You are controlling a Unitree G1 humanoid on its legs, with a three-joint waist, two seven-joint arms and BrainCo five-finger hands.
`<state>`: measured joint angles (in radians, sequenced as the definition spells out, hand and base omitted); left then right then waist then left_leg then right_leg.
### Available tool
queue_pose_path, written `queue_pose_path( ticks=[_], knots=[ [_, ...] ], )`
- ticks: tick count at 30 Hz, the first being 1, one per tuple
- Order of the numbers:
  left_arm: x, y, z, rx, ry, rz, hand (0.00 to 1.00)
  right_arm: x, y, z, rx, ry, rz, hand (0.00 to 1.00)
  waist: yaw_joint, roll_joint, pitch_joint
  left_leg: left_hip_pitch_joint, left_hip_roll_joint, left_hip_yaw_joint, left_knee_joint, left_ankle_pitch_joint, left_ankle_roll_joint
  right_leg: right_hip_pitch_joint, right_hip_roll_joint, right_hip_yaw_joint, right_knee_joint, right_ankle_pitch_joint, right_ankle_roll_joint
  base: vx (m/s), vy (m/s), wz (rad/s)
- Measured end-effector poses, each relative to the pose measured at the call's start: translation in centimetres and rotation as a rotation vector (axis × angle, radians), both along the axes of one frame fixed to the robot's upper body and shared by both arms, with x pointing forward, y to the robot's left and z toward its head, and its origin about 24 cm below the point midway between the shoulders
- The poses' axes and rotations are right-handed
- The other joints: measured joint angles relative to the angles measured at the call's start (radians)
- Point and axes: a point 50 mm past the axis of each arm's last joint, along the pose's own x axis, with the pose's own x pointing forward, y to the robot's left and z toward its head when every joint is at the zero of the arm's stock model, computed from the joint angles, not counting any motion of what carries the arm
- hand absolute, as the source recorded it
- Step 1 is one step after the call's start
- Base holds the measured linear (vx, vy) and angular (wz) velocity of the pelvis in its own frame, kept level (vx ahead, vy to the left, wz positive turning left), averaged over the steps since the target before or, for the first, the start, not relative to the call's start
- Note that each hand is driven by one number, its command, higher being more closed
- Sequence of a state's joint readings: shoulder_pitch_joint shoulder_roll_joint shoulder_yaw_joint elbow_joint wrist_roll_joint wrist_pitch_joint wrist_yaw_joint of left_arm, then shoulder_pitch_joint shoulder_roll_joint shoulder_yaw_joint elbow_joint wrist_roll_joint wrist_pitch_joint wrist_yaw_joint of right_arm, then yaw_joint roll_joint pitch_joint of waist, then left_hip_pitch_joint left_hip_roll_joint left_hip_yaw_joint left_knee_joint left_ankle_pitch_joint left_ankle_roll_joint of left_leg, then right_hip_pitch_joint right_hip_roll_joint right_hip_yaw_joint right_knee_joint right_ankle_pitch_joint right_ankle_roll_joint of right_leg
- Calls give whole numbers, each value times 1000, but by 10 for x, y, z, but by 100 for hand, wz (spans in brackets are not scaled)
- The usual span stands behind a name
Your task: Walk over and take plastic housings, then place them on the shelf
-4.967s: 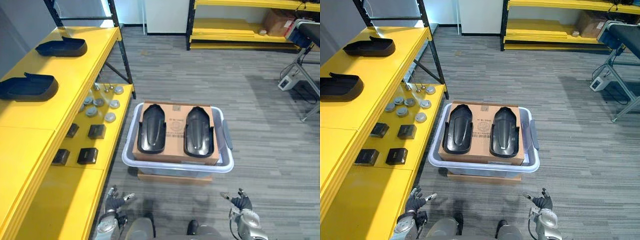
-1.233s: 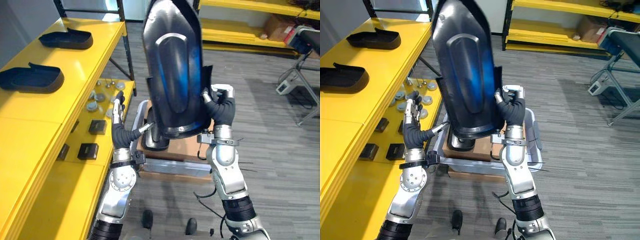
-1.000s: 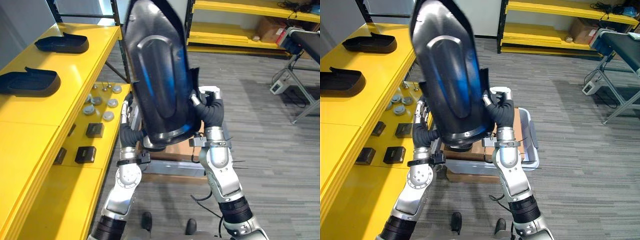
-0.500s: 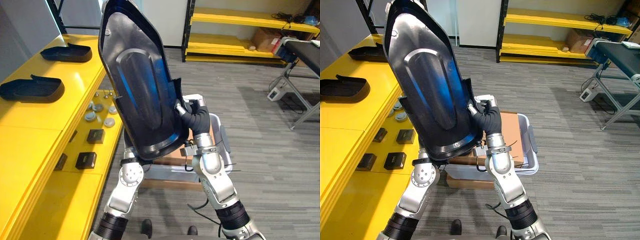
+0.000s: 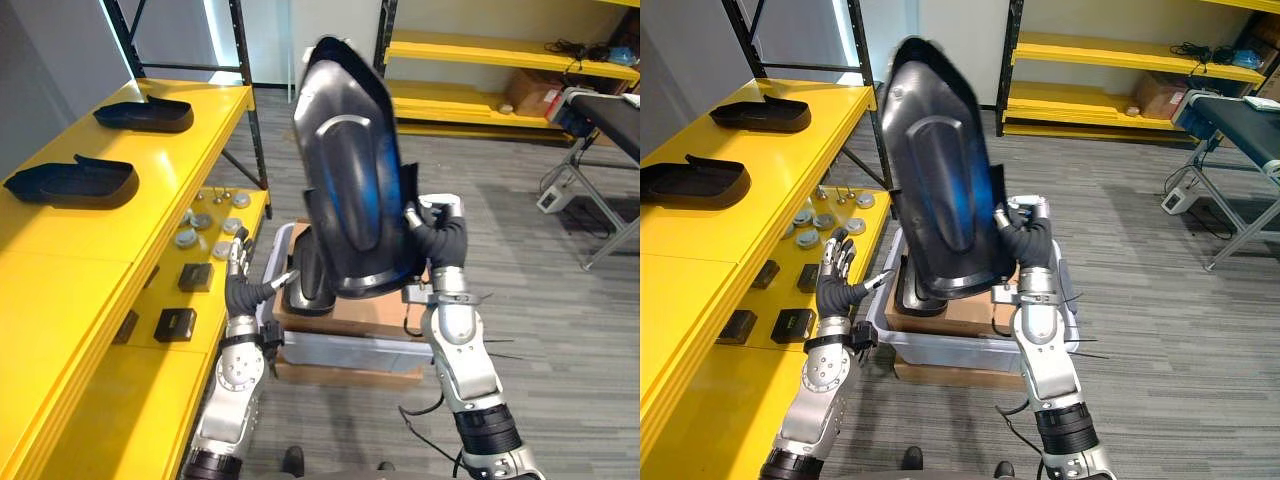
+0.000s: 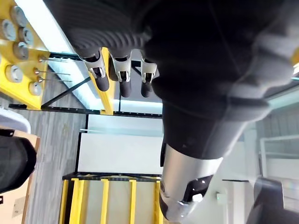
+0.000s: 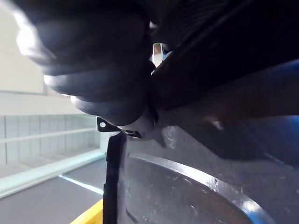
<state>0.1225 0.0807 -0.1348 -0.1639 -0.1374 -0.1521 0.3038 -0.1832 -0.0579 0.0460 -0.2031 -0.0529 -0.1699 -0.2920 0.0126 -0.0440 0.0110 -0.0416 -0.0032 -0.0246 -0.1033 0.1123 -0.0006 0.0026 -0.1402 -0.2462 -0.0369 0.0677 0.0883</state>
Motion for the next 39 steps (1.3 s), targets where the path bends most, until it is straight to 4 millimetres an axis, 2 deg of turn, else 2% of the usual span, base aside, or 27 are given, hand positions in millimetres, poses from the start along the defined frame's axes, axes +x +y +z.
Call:
queue_pose_path(
  ticks=[6,12,20,26,30,35,36,39],
  knots=[
    [-4,5,6,-96,-40,-17,0,-3,-6,3,-42,-19,-40,100,0,1,-1,-1,-2,-15,0,-3,-4,9,-1,-19,-1,-3,2,6,-1,9],
    [-10,5,21,-160,-111,-43,0,-4,-4,1,-79,-8,-44,100,1,1,-1,-4,-3,-30,1,-2,-4,12,-2,-33,0,-5,-1,16,-5,6],
    [-12,-7,23,-173,-114,-96,0,-3,7,-2,-121,14,-6,100,0,5,-3,0,-6,-46,6,2,2,24,-3,-49,0,-9,1,19,-8,6],
    [-10,-24,26,-146,-122,-142,0,-4,33,-6,-142,25,114,100,1,8,-5,3,-4,-49,1,1,1,27,-1,-53,2,-15,-1,0,-4,2],
    [-2,-32,37,-131,-159,-164,0,-8,55,-7,-152,25,213,100,1,8,-5,4,-3,-43,1,1,0,26,-1,-49,2,-14,-1,-5,-2,-2],
    [-1,-34,37,-136,-157,-152,0,-10,63,-8,-159,24,248,100,1,7,-5,4,-1,-28,1,-2,-4,20,-1,-39,2,-13,-2,-4,-4,-6],
    [0,-34,37,-137,-154,-146,100,-11,64,-8,-159,24,251,100,1,7,-5,4,-1,-27,1,-2,-4,19,-1,-35,2,-13,-2,3,-6,-13],
    [6,-36,34,-133,-140,-148,100,-10,63,-8,-163,27,253,100,1,7,-5,3,0,-23,1,-2,-3,12,1,-28,2,-11,-4,-2,-7,-7]
  ],
)
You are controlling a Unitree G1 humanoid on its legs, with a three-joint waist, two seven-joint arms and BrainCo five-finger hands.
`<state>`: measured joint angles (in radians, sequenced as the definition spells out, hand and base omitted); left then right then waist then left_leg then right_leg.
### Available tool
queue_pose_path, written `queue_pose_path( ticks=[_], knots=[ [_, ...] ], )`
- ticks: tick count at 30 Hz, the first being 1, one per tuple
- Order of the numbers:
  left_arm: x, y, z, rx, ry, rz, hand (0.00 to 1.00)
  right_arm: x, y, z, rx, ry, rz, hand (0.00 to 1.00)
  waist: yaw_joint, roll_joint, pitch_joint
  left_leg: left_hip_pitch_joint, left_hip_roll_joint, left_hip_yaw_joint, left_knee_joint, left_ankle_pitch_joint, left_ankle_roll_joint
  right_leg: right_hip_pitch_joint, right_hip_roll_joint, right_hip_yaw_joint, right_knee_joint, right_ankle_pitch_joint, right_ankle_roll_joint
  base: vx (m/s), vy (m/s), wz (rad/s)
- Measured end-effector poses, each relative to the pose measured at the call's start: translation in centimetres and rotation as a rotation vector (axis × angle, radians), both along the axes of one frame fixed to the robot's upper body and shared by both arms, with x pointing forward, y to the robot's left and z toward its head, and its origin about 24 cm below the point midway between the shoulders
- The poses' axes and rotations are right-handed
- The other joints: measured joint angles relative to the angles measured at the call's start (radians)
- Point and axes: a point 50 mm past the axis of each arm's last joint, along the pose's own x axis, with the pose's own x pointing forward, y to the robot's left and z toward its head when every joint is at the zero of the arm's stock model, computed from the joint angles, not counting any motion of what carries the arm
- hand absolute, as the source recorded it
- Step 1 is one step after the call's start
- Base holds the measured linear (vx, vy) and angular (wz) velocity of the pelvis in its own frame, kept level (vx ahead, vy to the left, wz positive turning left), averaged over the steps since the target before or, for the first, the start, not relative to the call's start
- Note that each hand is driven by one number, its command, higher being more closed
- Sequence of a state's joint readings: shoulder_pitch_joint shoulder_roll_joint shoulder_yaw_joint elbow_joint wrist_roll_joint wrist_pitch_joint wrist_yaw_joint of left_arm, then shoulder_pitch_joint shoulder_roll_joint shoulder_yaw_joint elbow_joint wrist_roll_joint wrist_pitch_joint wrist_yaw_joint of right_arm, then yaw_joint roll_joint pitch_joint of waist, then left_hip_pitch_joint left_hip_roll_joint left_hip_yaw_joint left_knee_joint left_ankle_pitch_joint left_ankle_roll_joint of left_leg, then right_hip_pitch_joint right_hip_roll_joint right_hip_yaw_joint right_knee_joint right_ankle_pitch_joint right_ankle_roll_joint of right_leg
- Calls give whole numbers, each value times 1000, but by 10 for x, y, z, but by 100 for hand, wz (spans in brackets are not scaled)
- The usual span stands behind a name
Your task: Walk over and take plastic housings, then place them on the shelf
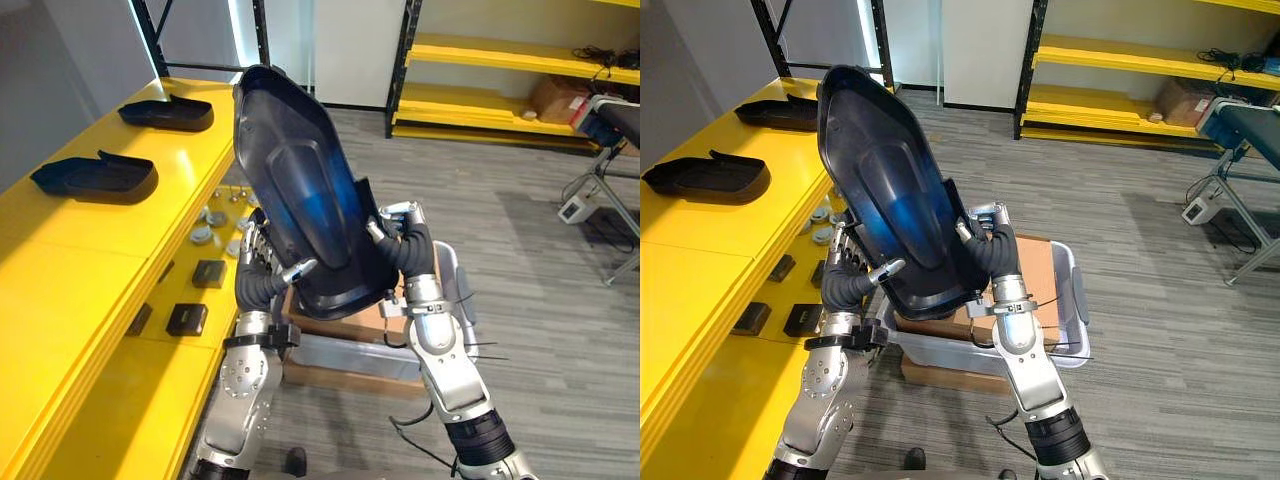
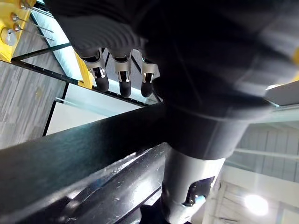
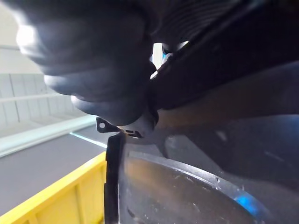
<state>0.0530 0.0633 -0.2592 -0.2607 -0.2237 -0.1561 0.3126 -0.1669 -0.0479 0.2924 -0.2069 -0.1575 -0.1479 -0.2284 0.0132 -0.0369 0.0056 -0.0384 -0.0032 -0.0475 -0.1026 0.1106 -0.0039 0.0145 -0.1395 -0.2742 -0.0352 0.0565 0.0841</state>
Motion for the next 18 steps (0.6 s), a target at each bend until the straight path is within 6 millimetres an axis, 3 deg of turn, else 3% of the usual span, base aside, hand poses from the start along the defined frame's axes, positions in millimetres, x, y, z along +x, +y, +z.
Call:
queue_pose_path(
  ticks=[3,4,12,18],
  knots=[
    [1,-2,0,1,2,-11,100,2,0,-4,4,22,2,100,-2,-1,-1,0,1,7,0,0,0,-1,0,5,0,1,-1,3,-3,-4],
    [2,-2,-1,-6,10,-9,100,3,0,-7,8,36,5,0,-3,-1,-1,0,1,9,0,0,0,-2,1,8,-1,2,-1,5,-4,-7],
    [7,9,-18,2,105,61,100,-3,15,-10,-29,38,93,0,-2,-3,-9,2,3,23,4,0,1,-6,2,22,-2,3,-3,3,-3,-4],
    [6,12,-20,17,112,63,100,-4,15,-9,4,39,126,0,0,-8,-12,3,3,24,0,-1,-2,-5,1,25,-1,3,-4,0,0,0]
  ],
)
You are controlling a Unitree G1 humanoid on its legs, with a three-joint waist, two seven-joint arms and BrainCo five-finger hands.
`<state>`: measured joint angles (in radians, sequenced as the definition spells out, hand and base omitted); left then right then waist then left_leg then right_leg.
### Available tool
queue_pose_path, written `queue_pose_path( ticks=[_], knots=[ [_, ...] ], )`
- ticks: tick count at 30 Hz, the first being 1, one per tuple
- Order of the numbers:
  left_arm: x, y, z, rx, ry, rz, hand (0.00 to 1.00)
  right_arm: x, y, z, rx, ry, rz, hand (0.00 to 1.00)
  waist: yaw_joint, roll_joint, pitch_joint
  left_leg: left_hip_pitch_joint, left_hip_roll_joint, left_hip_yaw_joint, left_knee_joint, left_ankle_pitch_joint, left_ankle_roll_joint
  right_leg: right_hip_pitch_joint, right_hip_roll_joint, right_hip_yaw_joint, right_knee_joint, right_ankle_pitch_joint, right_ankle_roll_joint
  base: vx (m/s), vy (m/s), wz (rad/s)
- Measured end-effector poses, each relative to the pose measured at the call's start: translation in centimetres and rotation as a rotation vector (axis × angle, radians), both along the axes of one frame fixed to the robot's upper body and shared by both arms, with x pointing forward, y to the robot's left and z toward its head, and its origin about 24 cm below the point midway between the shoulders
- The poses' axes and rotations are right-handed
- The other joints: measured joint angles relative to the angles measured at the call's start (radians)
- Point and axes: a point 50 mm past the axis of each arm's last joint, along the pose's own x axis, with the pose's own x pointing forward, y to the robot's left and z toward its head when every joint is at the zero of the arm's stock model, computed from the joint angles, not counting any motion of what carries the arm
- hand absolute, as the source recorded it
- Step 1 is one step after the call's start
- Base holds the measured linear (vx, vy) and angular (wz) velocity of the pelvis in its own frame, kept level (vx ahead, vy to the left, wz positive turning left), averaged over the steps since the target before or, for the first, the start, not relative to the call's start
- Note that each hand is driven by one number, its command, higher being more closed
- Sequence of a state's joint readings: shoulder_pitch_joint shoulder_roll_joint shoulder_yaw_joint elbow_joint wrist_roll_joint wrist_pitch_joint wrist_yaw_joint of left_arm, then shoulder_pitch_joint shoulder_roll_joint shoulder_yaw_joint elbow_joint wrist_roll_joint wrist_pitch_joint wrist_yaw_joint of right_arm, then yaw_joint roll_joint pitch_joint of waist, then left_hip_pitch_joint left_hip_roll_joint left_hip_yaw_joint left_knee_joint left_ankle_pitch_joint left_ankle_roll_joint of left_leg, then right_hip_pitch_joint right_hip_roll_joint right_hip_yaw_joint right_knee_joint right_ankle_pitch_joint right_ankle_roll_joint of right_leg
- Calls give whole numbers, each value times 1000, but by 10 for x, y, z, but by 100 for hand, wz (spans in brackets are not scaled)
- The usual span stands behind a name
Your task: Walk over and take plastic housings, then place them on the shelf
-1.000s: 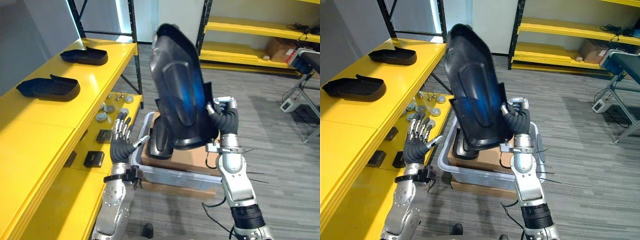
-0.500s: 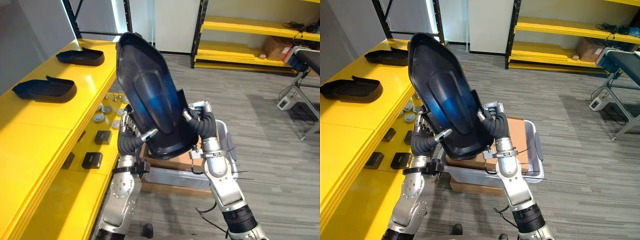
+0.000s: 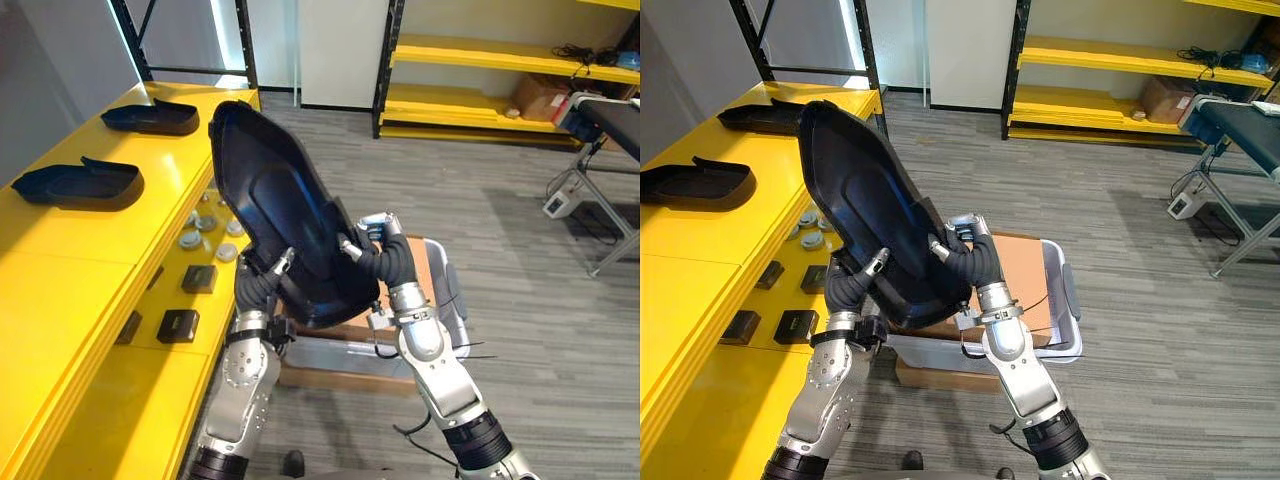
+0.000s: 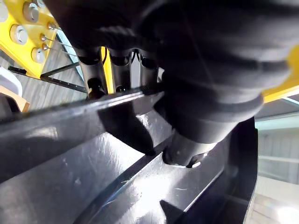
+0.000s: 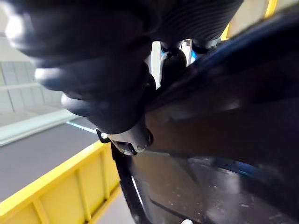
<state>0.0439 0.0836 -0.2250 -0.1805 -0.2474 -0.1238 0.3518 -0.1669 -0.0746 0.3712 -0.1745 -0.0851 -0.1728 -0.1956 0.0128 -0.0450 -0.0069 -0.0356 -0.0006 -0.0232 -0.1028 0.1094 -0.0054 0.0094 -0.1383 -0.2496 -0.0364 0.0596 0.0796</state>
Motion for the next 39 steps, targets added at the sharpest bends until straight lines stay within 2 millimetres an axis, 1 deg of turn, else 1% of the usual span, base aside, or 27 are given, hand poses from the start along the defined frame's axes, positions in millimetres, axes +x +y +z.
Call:
queue_pose_path(
  ticks=[5,8,10,11,13,14,15,16,17,18,19,20,21,22,23,25,27,28,30,31,32,33,34,36,37,38,39],
  knots=[
    [-4,6,-6,10,22,10,100,1,-6,5,53,-3,-2,0,1,0,0,2,0,1,0,0,0,1,0,1,0,0,0,0,0,0],
    [-8,10,-10,60,33,27,100,0,-16,17,115,-46,-5,0,1,0,0,3,0,1,0,0,0,2,0,1,0,0,0,0,0,0],
    [-11,16,-14,111,47,49,100,-1,-32,30,186,-105,-43,0,1,0,0,4,0,1,0,0,0,3,0,1,0,0,0,0,0,0],
    [-12,18,-14,122,50,55,100,-1,-37,33,206,-119,-54,0,0,0,0,4,0,1,0,0,0,3,0,1,0,0,0,0,0,0],
    [-16,25,-18,153,67,89,100,-3,-59,43,283,-173,-111,0,0,0,0,5,0,1,0,0,0,4,0,2,0,0,0,0,0,0],
    [-17,27,-19,153,71,98,100,-3,-66,45,303,-186,-132,0,0,0,0,5,0,1,0,0,0,4,0,1,0,0,0,0,0,0],
    [-19,30,-20,151,78,114,100,-4,-80,47,336,-205,-181,0,0,0,0,5,0,1,0,0,0,4,0,1,0,0,0,0,0,0],
    [-22,34,-20,143,82,136,100,-4,-100,46,367,-214,-253,0,-1,0,0,5,0,1,0,0,0,4,0,1,0,0,0,0,0,0],
    [-24,37,-20,142,83,147,100,-6,-110,45,381,-218,-295,0,0,0,0,5,0,1,0,0,0,4,-1,1,0,0,0,0,0,0],
    [-27,40,-19,134,81,169,100,-8,-131,40,409,-215,-385,0,-1,0,0,4,-1,1,0,0,0,5,-1,0,0,0,0,0,0,0],
    [-29,43,-18,131,76,180,100,-10,-142,35,427,-207,-440,0,-2,0,0,4,-1,1,0,0,0,5,-1,0,0,0,0,0,0,0],
    [-33,47,-14,131,62,200,100,-16,-164,21,463,-170,-550,0,-3,0,0,4,-1,0,0,0,0,4,-1,-2,0,0,0,0,0,0],
    [-36,50,-9,131,43,214,100,-22,-184,0,482,-96,-656,0,-4,1,-1,3,-1,-1,-1,0,0,4,-1,-4,0,0,0,0,0,0],
    [-37,51,-7,128,34,218,100,-25,-193,-12,484,-48,-704,0,-7,2,-2,2,-1,-2,-1,0,0,4,-1,-5,-1,-1,1,0,0,5],
    [-41,56,-4,127,18,240,100,-33,-208,-38,485,59,-794,0,-14,7,-5,-2,-1,-3,-1,0,0,3,-1,-8,-2,-2,3,0,0,8],
    [-45,60,-1,122,3,248,100,-47,-224,-78,473,238,-900,0,-27,19,-11,-7,-2,-6,-1,-1,-1,2,-3,-18,-2,-2,3,2,-1,9],
    [-49,63,1,104,-6,254,100,-75,-239,-135,500,497,-1019,0,-30,29,-14,-8,-1,-7,-1,-1,-1,2,-1,-23,-4,-5,6,4,-9,3],
    [-49,63,0,101,-8,247,100,-87,-242,-156,520,600,-1057,0,-30,34,-16,-12,0,-12,-1,-4,-6,1,-1,-24,-4,-6,8,-1,-12,7],
    [-51,61,-1,92,-7,232,100,-114,-241,-196,545,809,-1115,0,-31,42,-17,-16,0,-18,0,-5,-6,0,0,-27,-6,-6,7,-6,-10,7],
    [-52,60,-2,91,-5,228,100,-121,-238,-206,547,871,-1118,0,-31,43,-17,-16,1,-18,0,-5,-6,0,1,-27,-7,-6,7,0,0,0],
    [-52,58,-2,84,-6,206,100,-136,-231,-225,547,984,-1114,0,-30,43,-17,-18,1,-21,0,-5,-6,0,2,-28,-7,-5,7,-6,-9,4],
    [-52,56,-2,78,-8,191,100,-146,-225,-236,543,1061,-1105,0,-28,43,-17,-18,2,-25,0,-5,-6,1,3,-30,-7,-5,7,-6,-12,7],
    [-53,52,-4,72,0,172,100,-163,-214,-252,530,1182,-1081,0,-27,42,-16,-18,1,-28,0,-5,-6,3,2,-33,-7,-5,7,-3,-7,7],
    [-53,49,-5,71,1,151,100,-177,-203,-265,524,1279,-1052,0,-26,39,-14,-18,1,-31,0,-5,-6,4,2,-37,-4,-5,8,-13,-6,8],
    [-53,47,-5,71,0,137,100,-187,-193,-273,518,1349,-1022,0,-24,36,-12,-23,1,-36,0,-5,-6,8,2,-41,-1,-6,8,-23,-6,11],
    [-53,46,-5,70,0,133,100,-191,-188,-276,506,1379,-1008,0,-24,34,-9,-21,1,-40,0,-6,-4,13,1,-45,0,-7,8,-34,-11,20],
    [-53,44,-5,68,0,125,100,-197,-177,-281,492,1436,-965,0,-25,28,-3,-18,-1,-52,0,-8,-2,22,0,-57,3,-19,12,-15,-10,34]
  ],
)
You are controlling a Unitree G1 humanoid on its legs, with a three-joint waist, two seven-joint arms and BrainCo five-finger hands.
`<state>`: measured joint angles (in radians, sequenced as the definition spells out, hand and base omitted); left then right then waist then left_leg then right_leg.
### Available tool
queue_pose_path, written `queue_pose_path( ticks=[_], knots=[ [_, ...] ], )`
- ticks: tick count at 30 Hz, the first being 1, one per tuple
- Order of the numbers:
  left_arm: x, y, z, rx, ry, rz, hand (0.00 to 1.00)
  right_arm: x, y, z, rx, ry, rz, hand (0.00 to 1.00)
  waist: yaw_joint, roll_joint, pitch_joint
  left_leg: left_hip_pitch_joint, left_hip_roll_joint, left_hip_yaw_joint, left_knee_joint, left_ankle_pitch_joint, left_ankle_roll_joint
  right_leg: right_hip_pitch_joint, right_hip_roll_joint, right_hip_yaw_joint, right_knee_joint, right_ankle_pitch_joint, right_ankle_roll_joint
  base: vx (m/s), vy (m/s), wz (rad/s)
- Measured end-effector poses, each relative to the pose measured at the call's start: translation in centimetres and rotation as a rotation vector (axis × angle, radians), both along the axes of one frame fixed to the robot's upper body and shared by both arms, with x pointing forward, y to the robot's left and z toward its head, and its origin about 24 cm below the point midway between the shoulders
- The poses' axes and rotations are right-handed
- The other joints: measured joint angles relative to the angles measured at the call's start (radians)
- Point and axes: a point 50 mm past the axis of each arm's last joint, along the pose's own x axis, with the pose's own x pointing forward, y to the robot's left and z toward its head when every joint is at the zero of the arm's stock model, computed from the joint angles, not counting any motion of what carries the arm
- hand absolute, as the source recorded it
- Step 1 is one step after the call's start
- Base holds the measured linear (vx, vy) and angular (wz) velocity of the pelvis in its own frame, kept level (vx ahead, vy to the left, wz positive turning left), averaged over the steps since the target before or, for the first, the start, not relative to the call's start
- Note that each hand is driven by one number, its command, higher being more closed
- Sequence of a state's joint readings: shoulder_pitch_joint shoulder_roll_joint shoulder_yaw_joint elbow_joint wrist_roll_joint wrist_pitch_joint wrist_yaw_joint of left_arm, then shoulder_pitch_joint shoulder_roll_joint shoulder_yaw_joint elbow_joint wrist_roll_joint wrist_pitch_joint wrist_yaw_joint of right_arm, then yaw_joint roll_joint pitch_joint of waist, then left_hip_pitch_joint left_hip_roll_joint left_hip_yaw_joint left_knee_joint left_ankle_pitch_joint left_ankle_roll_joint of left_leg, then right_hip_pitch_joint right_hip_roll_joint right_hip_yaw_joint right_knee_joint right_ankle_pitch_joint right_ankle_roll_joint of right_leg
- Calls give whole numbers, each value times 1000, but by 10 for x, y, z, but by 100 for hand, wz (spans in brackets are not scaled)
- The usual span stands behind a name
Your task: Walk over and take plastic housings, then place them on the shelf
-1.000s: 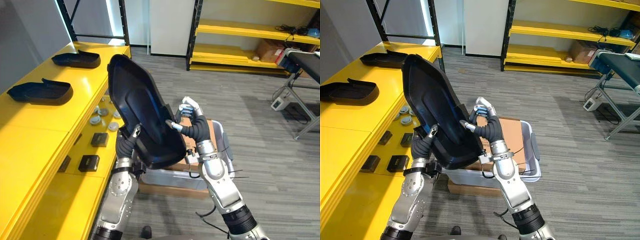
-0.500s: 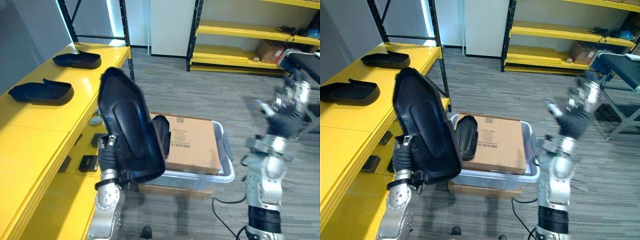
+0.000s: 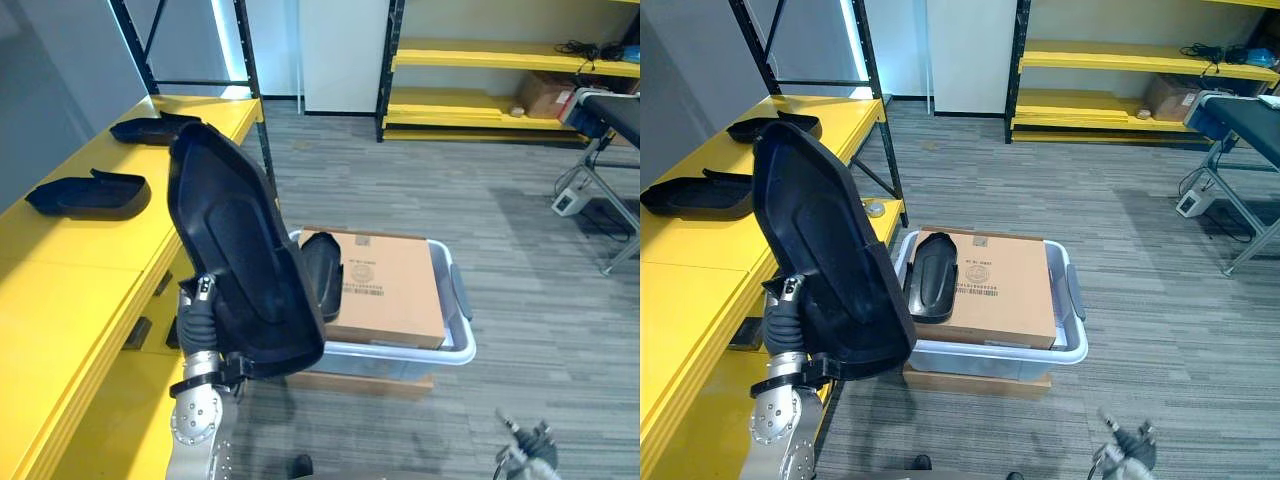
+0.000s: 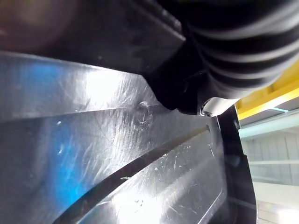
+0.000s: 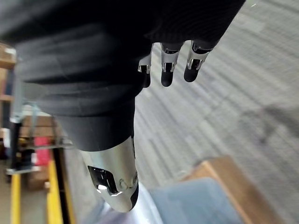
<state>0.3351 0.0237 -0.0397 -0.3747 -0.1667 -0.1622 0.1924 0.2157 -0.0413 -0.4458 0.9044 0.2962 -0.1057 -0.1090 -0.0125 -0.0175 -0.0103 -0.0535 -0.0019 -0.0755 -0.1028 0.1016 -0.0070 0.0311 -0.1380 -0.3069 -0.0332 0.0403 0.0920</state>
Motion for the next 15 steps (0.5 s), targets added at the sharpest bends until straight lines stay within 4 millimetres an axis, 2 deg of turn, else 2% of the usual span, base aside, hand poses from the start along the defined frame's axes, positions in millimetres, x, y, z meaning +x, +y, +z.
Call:
queue_pose_path(
  ticks=[2,5,6,7,8,9,10,11,12,13,15],
  knots=[
    [0,-1,0,1,-1,-17,100,-4,14,-5,38,28,60,0,2,-2,12,0,-4,-34,3,0,0,1,-7,-34,38,-26,5,-11,-22,58],
    [-3,-5,4,-12,-15,-25,100,4,32,-7,71,20,144,0,13,-5,60,-55,-40,-144,74,-4,-1,2,-43,-162,146,-91,16,-25,-16,124],
    [-4,-8,6,-17,-26,-34,100,7,34,-7,72,15,158,0,26,-2,73,-84,-55,-190,104,-7,2,2,-60,-216,182,-113,16,-18,-10,205],
    [-6,-12,11,-33,-47,-43,100,17,35,-4,60,-14,192,0,29,6,89,-145,-70,-209,149,-11,8,9,-90,-329,225,-140,21,-6,3,248],
    [-7,-12,14,-47,-58,-34,100,27,34,0,44,-49,208,0,36,12,105,-175,-55,-137,172,-17,16,20,-108,-409,248,-157,26,-12,0,207],
    [-7,-11,13,-52,-57,-31,100,30,33,1,39,-60,212,0,40,13,106,-186,-47,-106,177,-20,21,21,-111,-423,255,-161,28,-13,6,139],
    [-7,-11,13,-69,-56,-26,100,40,31,6,21,-91,225,0,51,18,112,-207,-22,3,190,-32,39,38,-120,-470,264,-166,33,-8,6,143],
    [-7,-13,13,-83,-57,-25,100,54,27,13,-7,-140,237,0,58,18,119,-214,23,193,210,-52,68,84,-131,-550,269,-174,49,17,7,160],
    [-7,-13,13,-85,-58,-27,100,57,26,15,-16,-152,246,0,57,17,120,-213,38,262,220,-57,76,105,-138,-583,270,-176,53,88,44,185],
    [-7,-15,13,-86,-63,-36,100,67,25,19,-32,-179,283,0,60,15,119,-212,81,421,257,-65,84,144,-153,-650,265,-180,66,77,31,113],
    [-6,-15,13,-87,-64,-37,100,77,28,23,-38,-209,303,0,67,12,118,-216,89,506,282,-88,99,168,-166,-691,257,-177,81,93,71,79]
  ],
)
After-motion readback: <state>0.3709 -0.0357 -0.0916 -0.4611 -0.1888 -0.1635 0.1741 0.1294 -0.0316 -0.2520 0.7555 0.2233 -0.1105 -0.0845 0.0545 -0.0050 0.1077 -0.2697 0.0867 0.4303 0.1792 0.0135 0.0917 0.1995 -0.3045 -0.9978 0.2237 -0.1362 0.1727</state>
